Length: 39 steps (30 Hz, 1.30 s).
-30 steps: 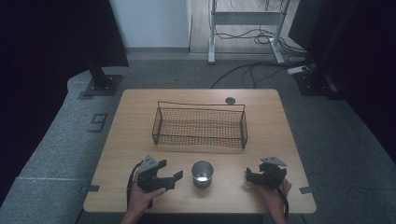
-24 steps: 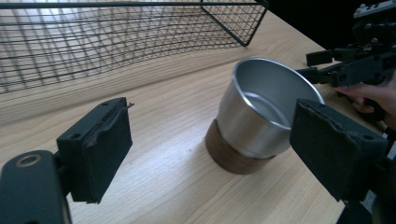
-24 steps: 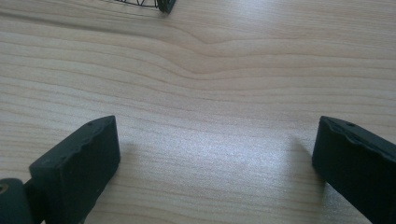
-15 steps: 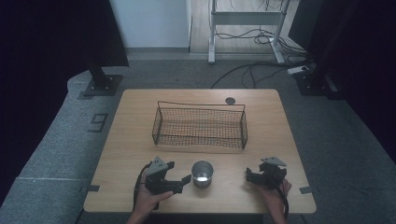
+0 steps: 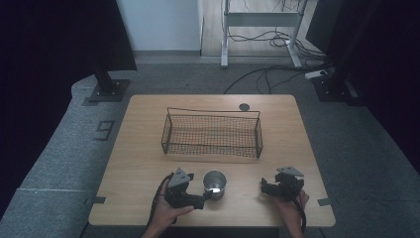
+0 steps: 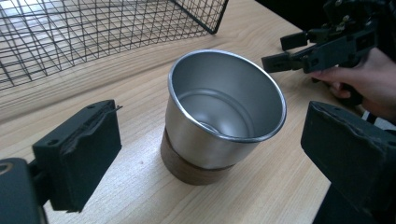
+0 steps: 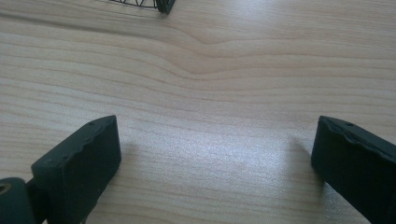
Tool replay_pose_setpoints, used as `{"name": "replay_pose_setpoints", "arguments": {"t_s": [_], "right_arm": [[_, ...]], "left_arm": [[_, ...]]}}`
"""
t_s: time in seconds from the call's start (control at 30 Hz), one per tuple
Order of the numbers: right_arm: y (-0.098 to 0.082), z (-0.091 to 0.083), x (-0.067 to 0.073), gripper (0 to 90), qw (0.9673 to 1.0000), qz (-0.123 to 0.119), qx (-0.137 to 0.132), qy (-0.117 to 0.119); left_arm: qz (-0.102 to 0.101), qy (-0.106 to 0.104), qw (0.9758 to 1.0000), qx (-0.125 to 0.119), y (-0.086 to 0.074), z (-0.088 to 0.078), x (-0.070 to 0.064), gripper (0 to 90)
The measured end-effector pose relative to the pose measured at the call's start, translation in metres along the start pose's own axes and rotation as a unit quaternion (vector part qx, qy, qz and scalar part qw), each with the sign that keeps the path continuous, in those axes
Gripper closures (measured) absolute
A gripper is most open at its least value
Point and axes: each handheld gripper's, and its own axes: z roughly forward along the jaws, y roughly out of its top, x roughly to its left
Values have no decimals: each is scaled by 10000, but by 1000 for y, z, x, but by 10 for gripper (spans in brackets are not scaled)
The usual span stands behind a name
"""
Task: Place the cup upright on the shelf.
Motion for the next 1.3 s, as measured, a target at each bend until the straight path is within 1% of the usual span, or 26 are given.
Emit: {"name": "replay_pose_setpoints", "arguments": {"t_s": [0.27,0.37,0.43,0.5,0.63,0.73,0.83,0.9,0.97,1.1,1.3], "right_arm": [[0,0,0,16,10000,2,-3,-3],[0,0,0,16,10000,3,-3,-4],[0,0,0,17,10000,5,-3,-5],[0,0,0,17,10000,4,-3,-6],[0,0,0,17,10000,5,-8,-9],[0,0,0,17,10000,4,-5,-7],[0,0,0,17,10000,5,-8,-9],[0,0,0,18,10000,6,-5,-7],[0,0,0,18,10000,5,-5,-7],[0,0,0,17,10000,4,-5,-7],[0,0,0,19,10000,10,-10,-11]], "left_arm": [[101,-8,9998,152,1,20,-6,33],[128,-6,9997,194,1,25,-8,29],[141,15,9997,210,1,27,-9,28],[152,82,9996,206,1,30,-10,26],[180,85,9995,229,2,38,-12,26],[213,121,9992,310,2,45,-14,27],[233,167,9991,328,1,51,-15,32],[252,191,9989,343,0,53,-15,38],[264,258,9989,305,0,54,-16,53],[264,304,9988,286,-2,54,-16,126],[318,350,9985,281,-2,54,-15,146]]}}
